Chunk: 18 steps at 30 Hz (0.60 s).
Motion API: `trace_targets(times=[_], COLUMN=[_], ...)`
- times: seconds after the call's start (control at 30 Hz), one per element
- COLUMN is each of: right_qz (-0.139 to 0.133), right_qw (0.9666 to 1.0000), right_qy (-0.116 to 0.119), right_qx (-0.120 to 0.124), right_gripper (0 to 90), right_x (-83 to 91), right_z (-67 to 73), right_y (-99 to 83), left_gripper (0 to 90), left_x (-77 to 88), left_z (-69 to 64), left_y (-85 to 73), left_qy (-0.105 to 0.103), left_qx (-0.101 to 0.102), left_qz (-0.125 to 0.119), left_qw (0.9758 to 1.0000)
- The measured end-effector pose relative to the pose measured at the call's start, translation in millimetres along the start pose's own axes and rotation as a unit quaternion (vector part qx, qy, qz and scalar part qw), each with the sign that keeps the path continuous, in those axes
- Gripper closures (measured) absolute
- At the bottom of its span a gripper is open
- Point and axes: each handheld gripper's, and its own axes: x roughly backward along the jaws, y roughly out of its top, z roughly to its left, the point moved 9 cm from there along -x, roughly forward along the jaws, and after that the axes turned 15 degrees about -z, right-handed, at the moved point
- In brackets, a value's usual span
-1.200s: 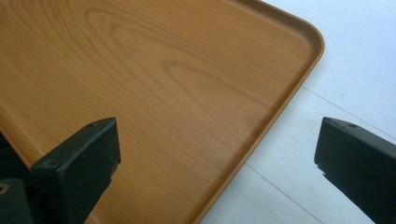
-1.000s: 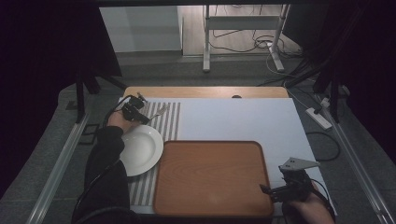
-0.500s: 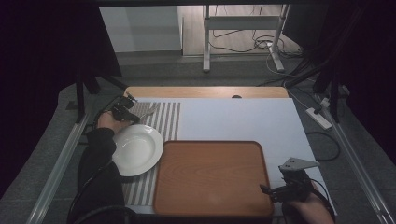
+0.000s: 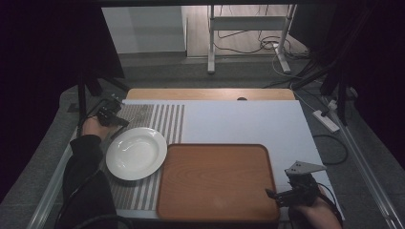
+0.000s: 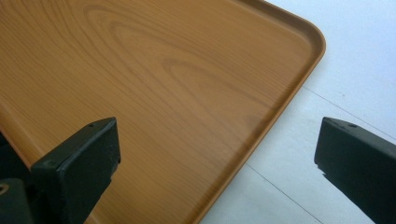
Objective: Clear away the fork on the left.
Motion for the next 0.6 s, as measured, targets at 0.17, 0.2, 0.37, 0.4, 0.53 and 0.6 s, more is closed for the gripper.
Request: trace_targets(times=[0.17,0.2,0.37,0.4,0.53,0.6], right_qz=[0.000,0.000,0.000,-0.001,-0.001,-0.001], right_qw=[1.0000,1.0000,1.0000,1.0000,1.0000,1.0000], right_qy=[0.000,0.000,0.000,0.001,0.001,0.001], right_qx=[0.001,0.001,0.001,0.001,0.002,0.002], right_gripper=[1.0,1.0,1.0,1.0,1.0,1.0], right_x=[-0.2,-0.3,-0.4,-0.4,-0.5,-0.6], right_z=[-0.1,-0.1,0.1,0.1,0.2,0.4], right_y=[0.1,0.1,0.2,0.2,0.3,0.3], left_gripper=[84.1,84.1,84.1,84.1,84.1,84.1], left_x=[11.5,13.5,23.3,25.7,34.6,37.5], left_z=[-6.7,-8.3,-16.8,-19.0,-26.5,-31.1], left_y=[-6.2,-7.2,-13.1,-14.2,-18.7,-21.8], left_qy=[-0.009,-0.011,-0.015,-0.017,-0.021,-0.023], left_qx=[0.013,0.013,0.011,0.014,0.013,0.013], left_qz=[0.003,0.003,0.013,0.015,0.017,0.016], left_qw=[0.9999,0.9999,0.9997,0.9996,0.9996,0.9995])
